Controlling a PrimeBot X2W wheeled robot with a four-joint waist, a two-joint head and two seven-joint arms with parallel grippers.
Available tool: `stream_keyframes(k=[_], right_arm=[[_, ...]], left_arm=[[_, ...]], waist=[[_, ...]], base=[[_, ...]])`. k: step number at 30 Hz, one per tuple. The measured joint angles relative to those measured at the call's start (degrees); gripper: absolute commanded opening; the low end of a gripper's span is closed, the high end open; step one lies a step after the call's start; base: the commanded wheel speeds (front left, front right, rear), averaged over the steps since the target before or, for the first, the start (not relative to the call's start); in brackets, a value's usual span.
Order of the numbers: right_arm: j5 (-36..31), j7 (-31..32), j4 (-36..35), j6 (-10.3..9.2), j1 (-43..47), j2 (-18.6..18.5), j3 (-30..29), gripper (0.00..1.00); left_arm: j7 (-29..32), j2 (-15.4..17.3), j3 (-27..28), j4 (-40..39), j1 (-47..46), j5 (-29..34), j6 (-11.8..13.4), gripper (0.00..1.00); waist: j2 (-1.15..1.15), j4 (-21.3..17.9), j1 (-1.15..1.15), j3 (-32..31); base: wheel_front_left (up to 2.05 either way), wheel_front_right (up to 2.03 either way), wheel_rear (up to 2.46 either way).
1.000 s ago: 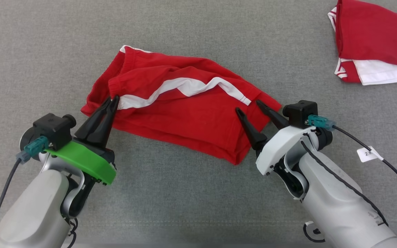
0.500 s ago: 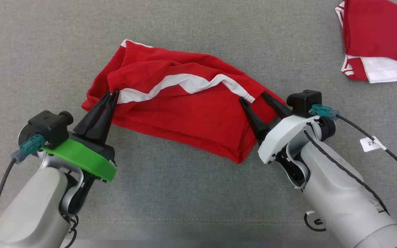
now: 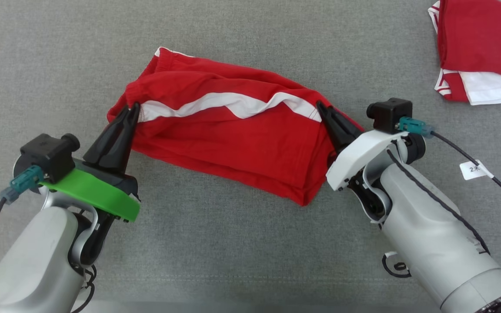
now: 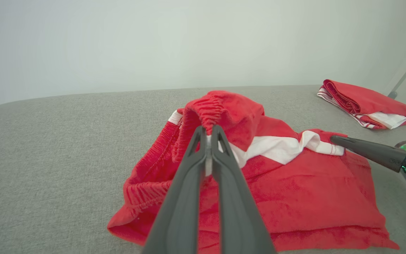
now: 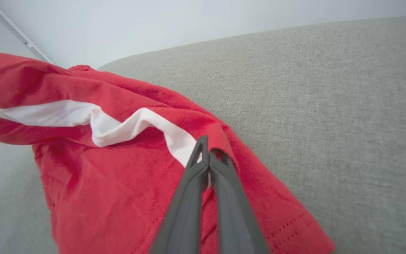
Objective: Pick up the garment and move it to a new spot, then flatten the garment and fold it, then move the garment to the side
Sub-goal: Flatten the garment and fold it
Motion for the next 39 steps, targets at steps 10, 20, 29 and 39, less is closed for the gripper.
stream_keyframes(k=[10, 20, 29, 39], right_arm=[[4.5, -1.1, -3.2, 0.00, -1.9, 0.0, -2.0, 0.00], [6.9, -1.2, -11.3, 0.00, -6.4, -2.5, -6.0, 0.00], [9.2, -1.2, -19.0, 0.07, -8.4, -4.7, -8.2, 0.00], [17.2, 1.5, -22.8, 0.07, 2.1, -11.2, -5.0, 0.00]], left_arm=[[0.0, -0.9, 3.5, -2.0, 0.9, -4.3, 0.0, 0.00], [0.0, 0.3, 5.9, -5.8, -2.8, -13.1, 0.0, 0.00], [0.7, 2.4, 9.4, -5.8, -5.7, -20.4, 0.0, 0.00], [10.3, 5.5, 5.4, -7.0, 1.0, -28.1, 0.0, 0.00]], waist=[[0.00, -1.1, 0.00, -2.5], [0.00, -2.8, 0.00, -6.1], [0.00, -4.4, 0.00, -10.5], [0.00, -6.0, 0.00, -14.3]], base=[[0.00, 0.00, 0.00], [0.00, 0.00, 0.00], [0.00, 0.00, 0.00], [0.00, 0.00, 0.00]])
